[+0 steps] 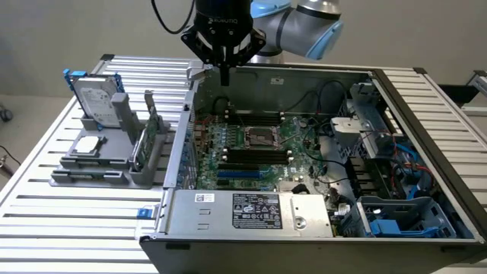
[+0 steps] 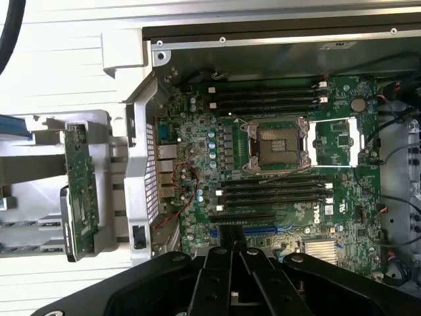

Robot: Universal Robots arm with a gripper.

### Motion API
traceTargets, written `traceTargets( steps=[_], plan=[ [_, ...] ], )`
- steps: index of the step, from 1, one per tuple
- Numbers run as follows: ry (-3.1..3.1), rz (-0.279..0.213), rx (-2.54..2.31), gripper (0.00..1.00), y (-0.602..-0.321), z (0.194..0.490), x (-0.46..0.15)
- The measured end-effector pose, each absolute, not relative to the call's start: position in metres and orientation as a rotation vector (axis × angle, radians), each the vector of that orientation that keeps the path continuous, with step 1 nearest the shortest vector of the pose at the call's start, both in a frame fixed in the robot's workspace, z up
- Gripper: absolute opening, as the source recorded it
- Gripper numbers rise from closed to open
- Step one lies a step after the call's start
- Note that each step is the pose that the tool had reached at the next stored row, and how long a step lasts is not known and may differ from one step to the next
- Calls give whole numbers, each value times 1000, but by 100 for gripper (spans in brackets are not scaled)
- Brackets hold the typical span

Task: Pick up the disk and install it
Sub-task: 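Reach for the disk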

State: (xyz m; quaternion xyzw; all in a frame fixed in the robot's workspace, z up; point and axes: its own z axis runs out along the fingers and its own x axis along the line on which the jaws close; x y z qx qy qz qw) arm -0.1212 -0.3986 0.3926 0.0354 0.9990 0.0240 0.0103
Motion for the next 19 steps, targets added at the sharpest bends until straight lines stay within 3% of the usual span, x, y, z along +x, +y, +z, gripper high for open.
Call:
traceTargets(
  steps=[19],
  plan=[
    [3118,75,110,11,-371,382,-185]
  ],
)
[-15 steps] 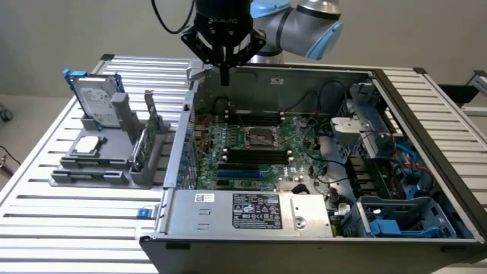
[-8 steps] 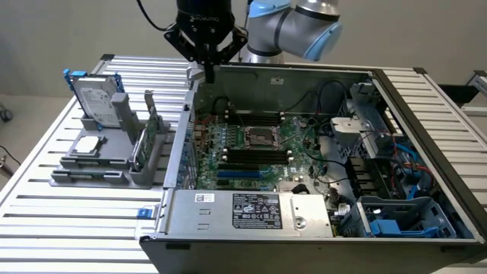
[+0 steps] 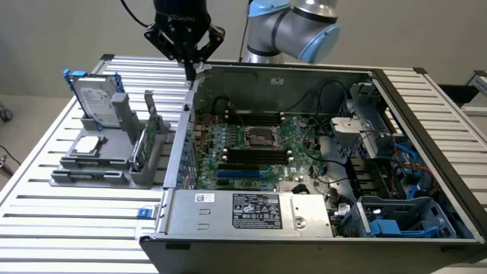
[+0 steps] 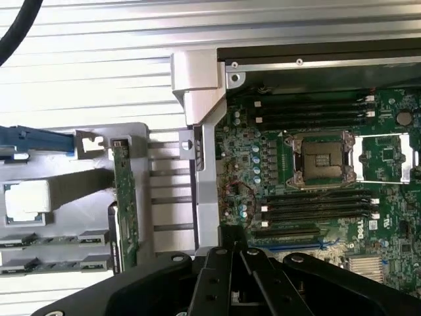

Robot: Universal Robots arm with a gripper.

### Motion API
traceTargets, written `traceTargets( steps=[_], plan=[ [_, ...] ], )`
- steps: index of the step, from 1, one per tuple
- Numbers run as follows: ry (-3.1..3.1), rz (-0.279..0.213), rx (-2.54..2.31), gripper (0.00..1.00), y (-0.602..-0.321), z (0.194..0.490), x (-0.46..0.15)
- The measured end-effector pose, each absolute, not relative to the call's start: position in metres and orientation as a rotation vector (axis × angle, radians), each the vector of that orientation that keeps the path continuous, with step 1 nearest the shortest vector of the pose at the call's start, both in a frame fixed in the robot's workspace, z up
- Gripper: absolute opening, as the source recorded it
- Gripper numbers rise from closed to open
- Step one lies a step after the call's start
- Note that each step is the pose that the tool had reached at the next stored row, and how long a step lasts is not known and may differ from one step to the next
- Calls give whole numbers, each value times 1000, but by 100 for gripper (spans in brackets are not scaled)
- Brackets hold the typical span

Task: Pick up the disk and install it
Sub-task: 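Reach for the disk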

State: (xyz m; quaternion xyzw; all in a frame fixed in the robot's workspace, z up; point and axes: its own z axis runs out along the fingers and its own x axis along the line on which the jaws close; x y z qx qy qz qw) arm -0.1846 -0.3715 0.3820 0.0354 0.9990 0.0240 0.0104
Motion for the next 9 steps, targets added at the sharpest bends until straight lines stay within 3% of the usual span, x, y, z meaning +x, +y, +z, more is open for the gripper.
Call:
traceTargets(
  steps=[9],
  plan=[
    [3117,75,110,11,-346,370,-225]
  ],
)
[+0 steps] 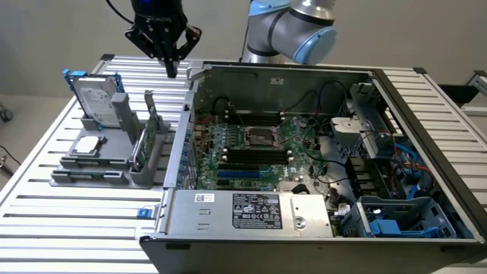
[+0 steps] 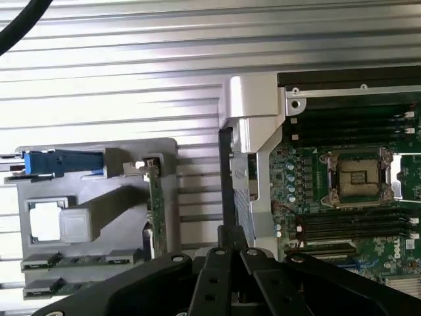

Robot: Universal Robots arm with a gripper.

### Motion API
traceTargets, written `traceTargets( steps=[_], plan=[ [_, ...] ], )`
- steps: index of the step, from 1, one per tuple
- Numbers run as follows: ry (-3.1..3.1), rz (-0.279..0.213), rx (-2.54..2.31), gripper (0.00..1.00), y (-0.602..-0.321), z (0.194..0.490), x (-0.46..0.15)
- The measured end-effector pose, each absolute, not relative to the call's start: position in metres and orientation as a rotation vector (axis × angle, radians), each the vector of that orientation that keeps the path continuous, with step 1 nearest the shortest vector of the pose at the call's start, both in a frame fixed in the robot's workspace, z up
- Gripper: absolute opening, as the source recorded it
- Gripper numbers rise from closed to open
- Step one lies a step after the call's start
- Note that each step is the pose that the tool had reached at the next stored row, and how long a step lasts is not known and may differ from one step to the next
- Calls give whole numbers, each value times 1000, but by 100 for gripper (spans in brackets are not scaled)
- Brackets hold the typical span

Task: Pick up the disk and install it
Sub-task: 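Reach for the disk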

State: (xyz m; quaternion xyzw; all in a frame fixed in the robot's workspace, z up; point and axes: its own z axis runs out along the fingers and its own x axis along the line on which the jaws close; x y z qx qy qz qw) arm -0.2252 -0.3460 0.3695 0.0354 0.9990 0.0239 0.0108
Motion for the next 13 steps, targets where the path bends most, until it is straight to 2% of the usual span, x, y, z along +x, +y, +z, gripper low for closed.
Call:
traceTargets(
  steps=[13],
  plan=[
    [3117,75,110,11,-323,369,-284]
  ],
)
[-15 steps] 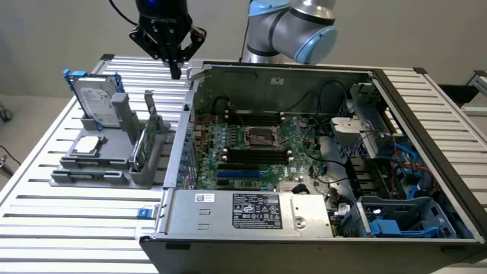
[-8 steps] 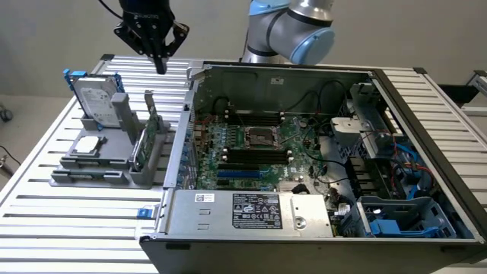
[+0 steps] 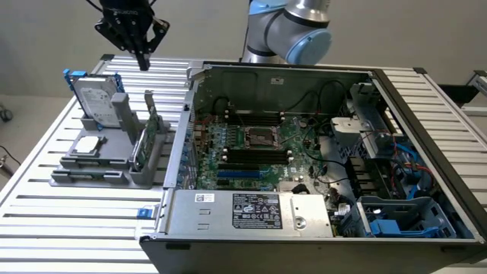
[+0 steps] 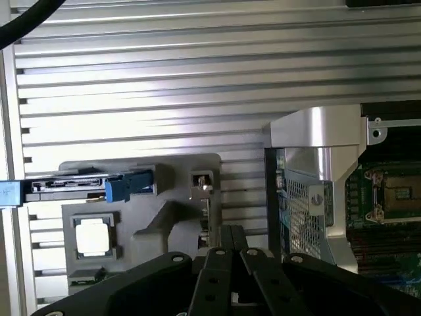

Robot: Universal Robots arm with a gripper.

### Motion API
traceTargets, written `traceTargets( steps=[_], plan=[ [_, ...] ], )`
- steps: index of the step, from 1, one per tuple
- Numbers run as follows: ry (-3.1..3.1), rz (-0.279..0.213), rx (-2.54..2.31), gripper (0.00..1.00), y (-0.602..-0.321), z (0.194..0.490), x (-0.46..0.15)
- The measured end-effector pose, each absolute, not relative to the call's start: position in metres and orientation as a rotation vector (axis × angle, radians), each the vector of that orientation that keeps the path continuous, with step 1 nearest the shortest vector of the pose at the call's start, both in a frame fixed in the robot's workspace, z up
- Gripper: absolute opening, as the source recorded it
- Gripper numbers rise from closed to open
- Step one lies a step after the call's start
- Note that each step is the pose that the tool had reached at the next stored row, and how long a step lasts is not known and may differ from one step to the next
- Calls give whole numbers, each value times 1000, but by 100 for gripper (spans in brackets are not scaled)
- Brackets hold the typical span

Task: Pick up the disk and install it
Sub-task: 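Reach for the disk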

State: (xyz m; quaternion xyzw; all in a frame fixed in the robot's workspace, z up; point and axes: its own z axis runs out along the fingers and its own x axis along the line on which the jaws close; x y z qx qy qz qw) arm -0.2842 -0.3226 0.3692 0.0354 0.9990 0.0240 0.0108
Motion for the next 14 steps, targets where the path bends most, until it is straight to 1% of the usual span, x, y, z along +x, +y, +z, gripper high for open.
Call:
traceTargets(
  steps=[14],
  plan=[
    [3117,75,110,11,-303,366,-348]
  ],
)
